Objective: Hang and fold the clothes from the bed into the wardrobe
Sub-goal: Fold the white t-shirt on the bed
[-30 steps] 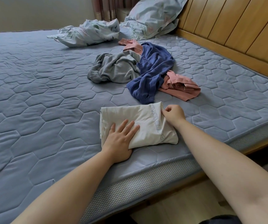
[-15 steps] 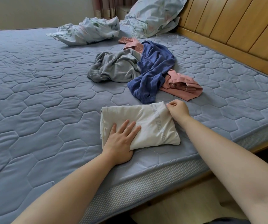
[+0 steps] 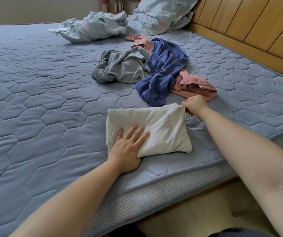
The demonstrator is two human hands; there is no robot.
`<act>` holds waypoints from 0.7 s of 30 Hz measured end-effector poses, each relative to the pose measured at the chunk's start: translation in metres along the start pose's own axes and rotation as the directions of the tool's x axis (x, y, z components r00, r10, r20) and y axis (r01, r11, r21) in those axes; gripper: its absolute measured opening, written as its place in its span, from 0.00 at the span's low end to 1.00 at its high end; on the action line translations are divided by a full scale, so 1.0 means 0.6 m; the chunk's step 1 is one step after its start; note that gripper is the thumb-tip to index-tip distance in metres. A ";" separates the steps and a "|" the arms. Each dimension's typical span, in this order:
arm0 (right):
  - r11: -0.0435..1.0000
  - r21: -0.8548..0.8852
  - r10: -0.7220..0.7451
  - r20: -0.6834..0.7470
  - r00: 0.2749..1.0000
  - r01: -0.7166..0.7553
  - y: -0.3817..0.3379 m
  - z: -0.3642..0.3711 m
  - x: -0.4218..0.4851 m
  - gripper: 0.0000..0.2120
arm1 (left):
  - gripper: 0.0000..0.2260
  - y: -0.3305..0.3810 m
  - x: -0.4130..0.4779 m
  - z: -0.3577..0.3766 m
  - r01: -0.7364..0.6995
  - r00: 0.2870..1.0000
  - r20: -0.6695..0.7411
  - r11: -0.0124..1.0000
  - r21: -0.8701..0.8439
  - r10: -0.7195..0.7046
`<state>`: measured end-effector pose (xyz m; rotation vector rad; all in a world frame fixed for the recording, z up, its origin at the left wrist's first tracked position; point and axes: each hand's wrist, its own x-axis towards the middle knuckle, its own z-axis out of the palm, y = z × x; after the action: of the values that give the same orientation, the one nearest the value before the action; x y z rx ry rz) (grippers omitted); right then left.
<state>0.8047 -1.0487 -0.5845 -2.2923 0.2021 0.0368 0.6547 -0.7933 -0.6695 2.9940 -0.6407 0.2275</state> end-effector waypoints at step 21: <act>0.978 -0.076 0.198 0.039 0.979 -0.195 0.087 0.030 -0.160 0.21 | 0.33 -0.043 -0.007 -0.039 0.053 0.980 0.198 0.972 -0.228 -0.007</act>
<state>0.7026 -1.0566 -0.6261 -2.3324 0.4090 0.2022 0.6589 -0.7656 -0.6482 2.8163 -0.5916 -0.1381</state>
